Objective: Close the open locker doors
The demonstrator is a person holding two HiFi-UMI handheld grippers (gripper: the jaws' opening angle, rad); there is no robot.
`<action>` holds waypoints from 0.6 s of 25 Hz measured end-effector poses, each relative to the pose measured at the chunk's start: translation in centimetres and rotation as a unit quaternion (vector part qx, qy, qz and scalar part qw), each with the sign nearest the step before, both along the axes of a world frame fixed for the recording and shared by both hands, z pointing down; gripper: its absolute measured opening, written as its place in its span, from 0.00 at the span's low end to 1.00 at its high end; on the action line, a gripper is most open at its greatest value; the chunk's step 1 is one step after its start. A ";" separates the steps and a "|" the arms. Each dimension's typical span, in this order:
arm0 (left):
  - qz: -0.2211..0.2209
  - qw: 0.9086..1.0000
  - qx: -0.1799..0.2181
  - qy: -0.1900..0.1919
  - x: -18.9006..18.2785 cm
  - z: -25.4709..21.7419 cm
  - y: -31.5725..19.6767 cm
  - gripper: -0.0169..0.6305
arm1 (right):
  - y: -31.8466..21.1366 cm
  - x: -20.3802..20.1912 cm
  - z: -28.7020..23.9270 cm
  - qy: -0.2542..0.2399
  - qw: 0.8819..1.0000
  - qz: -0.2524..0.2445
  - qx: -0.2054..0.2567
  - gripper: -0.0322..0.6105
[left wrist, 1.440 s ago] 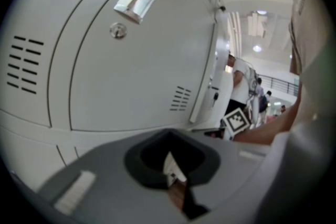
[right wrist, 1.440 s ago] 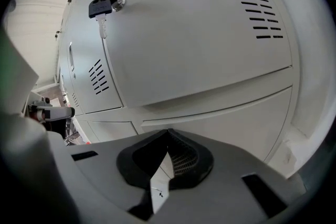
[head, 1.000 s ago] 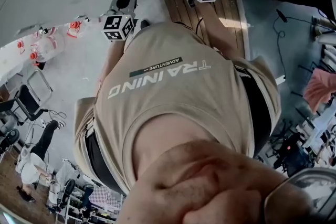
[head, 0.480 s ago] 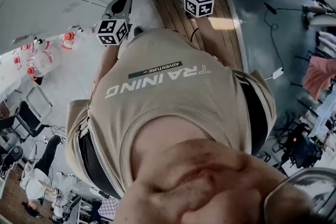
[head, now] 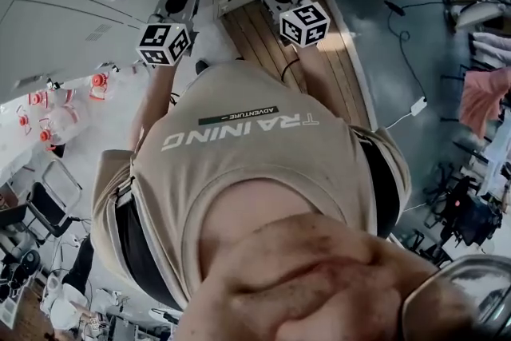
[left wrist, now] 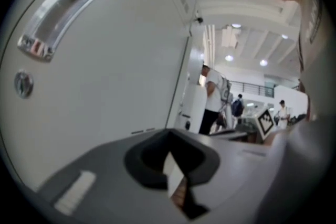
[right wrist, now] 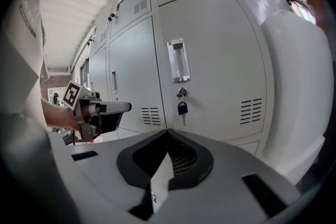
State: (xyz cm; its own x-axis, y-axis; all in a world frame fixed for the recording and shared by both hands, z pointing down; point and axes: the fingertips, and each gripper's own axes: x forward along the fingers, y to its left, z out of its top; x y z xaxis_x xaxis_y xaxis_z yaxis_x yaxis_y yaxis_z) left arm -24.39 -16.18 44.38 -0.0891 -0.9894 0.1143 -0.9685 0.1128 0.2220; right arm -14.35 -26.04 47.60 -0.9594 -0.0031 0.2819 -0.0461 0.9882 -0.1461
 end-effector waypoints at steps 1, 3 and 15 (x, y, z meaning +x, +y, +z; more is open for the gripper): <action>-0.002 1.000 0.004 -0.010 -0.2 -0.7 0.0 0.03 | 0.1 0.1 -0.6 -0.002 1.000 0.000 0.005 0.07; -0.004 0.999 0.009 -0.036 -0.4 -2.2 0.3 0.03 | 0.4 0.3 -2.2 -0.011 1.000 0.001 0.016 0.07; -0.082 0.987 0.047 -0.131 -2.7 -8.1 2.5 0.03 | 0.3 -1.3 -10.0 -0.101 0.988 0.053 0.100 0.07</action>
